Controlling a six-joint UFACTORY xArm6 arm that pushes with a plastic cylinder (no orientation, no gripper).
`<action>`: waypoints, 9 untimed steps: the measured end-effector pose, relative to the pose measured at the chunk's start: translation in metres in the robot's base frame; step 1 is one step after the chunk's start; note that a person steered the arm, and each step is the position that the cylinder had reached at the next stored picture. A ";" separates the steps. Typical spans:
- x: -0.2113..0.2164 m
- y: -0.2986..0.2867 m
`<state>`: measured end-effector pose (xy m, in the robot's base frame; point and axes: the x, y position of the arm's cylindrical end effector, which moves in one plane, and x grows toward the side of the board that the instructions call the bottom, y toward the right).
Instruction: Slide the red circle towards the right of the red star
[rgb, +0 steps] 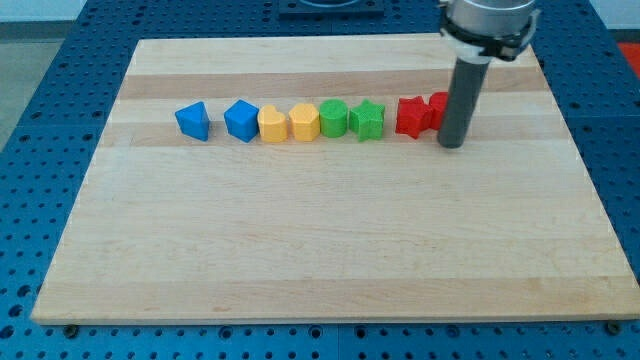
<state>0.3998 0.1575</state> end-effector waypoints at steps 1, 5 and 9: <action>-0.044 0.023; -0.067 0.012; -0.076 -0.023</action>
<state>0.3238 0.1350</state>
